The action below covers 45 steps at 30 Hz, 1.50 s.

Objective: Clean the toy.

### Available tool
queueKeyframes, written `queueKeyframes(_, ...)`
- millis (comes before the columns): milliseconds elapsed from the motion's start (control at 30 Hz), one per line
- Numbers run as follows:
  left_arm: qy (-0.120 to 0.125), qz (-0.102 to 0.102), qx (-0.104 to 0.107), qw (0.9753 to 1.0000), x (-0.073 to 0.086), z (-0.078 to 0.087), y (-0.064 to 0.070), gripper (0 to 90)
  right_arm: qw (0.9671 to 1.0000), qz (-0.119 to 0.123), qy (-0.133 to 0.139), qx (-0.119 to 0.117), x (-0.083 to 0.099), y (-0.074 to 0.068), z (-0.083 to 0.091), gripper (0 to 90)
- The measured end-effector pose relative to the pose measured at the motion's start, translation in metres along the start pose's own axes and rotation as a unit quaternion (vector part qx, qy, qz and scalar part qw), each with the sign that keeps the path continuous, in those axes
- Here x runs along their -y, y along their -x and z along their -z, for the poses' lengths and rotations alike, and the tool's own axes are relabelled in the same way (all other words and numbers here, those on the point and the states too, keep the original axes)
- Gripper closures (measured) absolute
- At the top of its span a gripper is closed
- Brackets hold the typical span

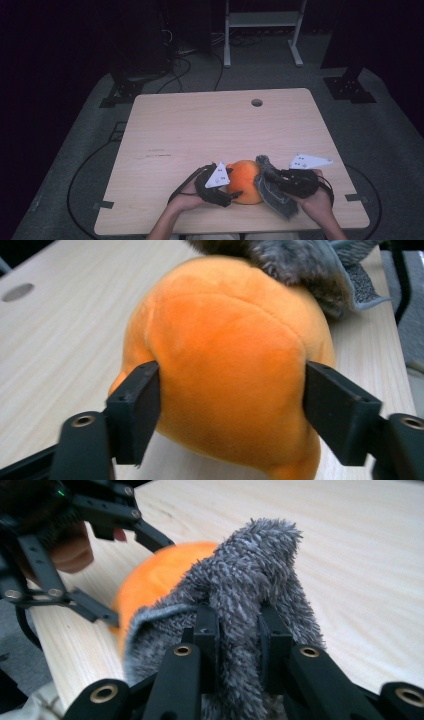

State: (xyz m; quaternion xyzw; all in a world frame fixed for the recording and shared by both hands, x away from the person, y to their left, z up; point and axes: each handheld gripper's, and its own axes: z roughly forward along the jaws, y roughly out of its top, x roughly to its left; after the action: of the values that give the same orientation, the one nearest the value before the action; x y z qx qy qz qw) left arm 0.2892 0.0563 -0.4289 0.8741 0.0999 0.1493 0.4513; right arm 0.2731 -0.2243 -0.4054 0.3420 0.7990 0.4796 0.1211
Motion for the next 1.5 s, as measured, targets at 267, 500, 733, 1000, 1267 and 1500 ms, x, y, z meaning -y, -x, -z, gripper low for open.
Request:
queueKeyframes(267, 0.005, -0.044, -0.014, 0.9989, -0.014, -0.004, 0.017, 28.0, 0.9971, 0.074, -0.001, -0.018, -0.023, -0.045, -0.008, 74.2)
queueKeyframes(500, -0.009, -0.026, 0.001, 0.9996, -0.004, -0.003, 0.009, 26.9, 0.9994, 0.034, -0.009, -0.006, -0.006, -0.016, -0.005, 74.4)
queueKeyframes(733, 0.009, -0.015, 0.009, 0.9998, -0.007, -0.004, 0.009, 27.1, 0.9998, 0.017, -0.011, -0.004, -0.008, -0.010, 0.006, 74.6)
queueKeyframes(1000, 0.006, -0.029, 0.037, 0.9989, -0.005, 0.003, 0.009, 22.9, 0.9987, 0.047, -0.012, -0.015, -0.023, -0.029, -0.010, 74.6)
queueKeyframes(1267, -0.018, -0.008, 0.015, 0.9997, -0.001, -0.002, 0.004, 22.5, 0.9989, 0.036, -0.014, -0.027, -0.011, -0.021, -0.012, 74.6)
queueKeyframes(1500, -0.014, 0.003, 0.032, 0.9994, 0.001, 0.001, 0.000, 16.9, 0.9998, -0.004, -0.012, -0.016, 0.004, -0.003, -0.007, 74.7)
